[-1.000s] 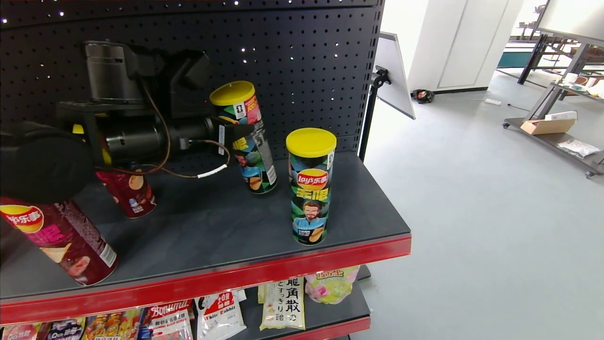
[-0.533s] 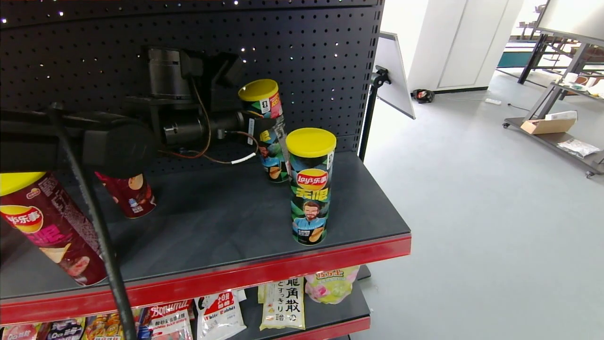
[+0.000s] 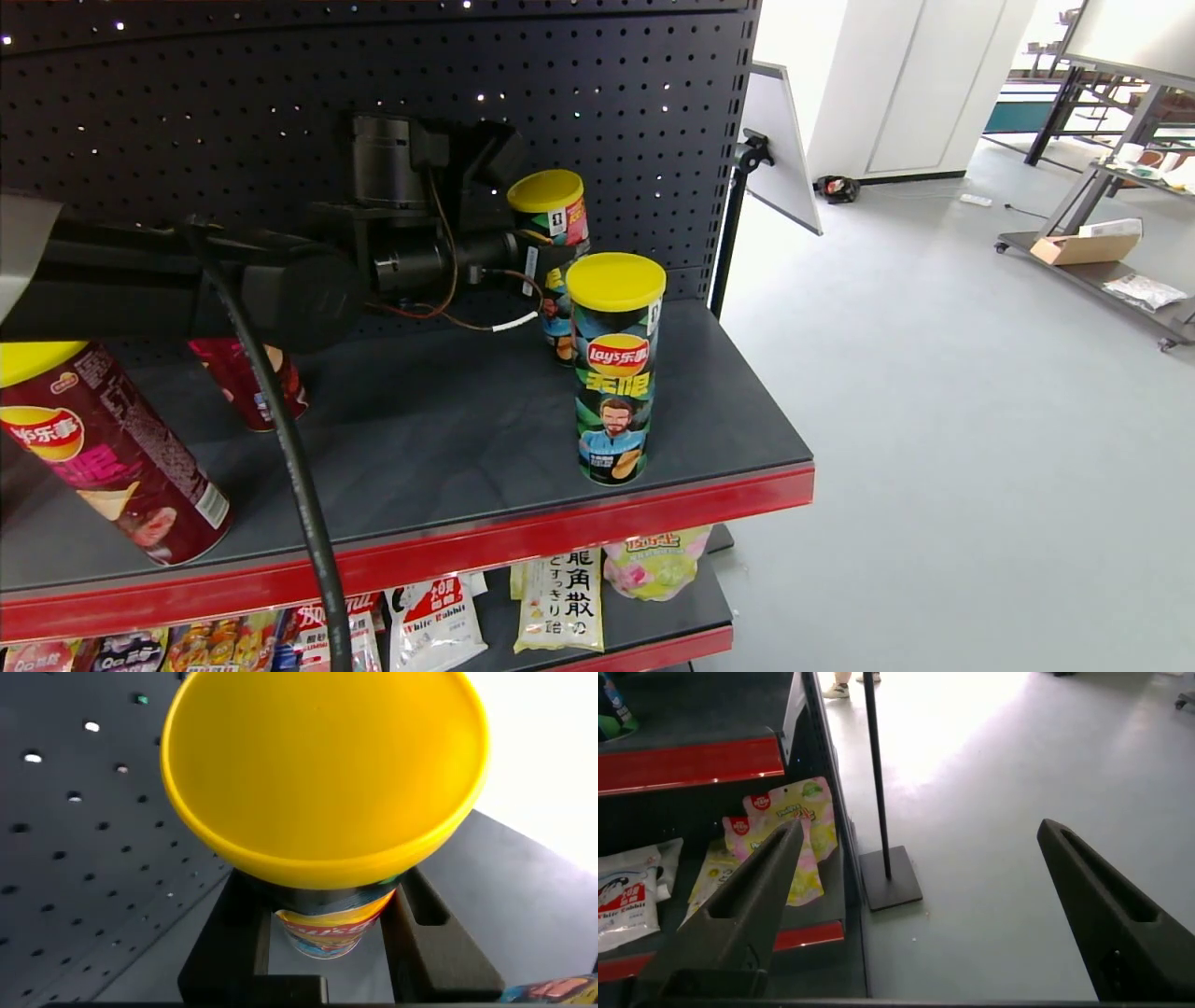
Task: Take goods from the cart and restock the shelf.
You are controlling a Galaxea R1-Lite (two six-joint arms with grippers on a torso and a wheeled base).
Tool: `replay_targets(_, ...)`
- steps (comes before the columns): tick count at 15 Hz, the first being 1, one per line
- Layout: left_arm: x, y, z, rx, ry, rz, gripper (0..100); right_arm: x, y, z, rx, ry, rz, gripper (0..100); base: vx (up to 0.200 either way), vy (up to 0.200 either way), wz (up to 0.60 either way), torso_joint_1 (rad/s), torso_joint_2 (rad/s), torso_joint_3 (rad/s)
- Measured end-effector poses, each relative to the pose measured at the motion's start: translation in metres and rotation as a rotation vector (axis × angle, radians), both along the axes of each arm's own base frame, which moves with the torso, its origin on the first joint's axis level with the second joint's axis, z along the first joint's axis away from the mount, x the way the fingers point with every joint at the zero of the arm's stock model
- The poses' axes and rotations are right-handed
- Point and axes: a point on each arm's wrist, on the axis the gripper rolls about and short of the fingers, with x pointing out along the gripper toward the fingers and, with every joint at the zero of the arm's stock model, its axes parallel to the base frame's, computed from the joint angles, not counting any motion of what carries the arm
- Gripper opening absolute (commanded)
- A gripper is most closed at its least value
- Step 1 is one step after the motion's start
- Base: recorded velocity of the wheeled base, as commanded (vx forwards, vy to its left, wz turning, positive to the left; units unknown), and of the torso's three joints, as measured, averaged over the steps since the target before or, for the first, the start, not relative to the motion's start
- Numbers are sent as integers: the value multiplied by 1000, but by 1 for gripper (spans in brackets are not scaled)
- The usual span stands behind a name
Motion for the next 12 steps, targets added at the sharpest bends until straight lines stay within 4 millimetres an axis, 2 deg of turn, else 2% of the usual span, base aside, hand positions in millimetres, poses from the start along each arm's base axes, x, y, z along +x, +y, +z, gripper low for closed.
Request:
replay_targets(4, 0, -10, -6, 8, 2, -31, 0, 0, 0, 0, 0, 0, 0, 100, 0, 0, 0, 0, 0, 0)
replay_targets(12, 5, -11, -14, 49, -6, -35, 0, 0, 0, 0, 0, 0, 0, 100, 0, 0, 0, 0, 0, 0)
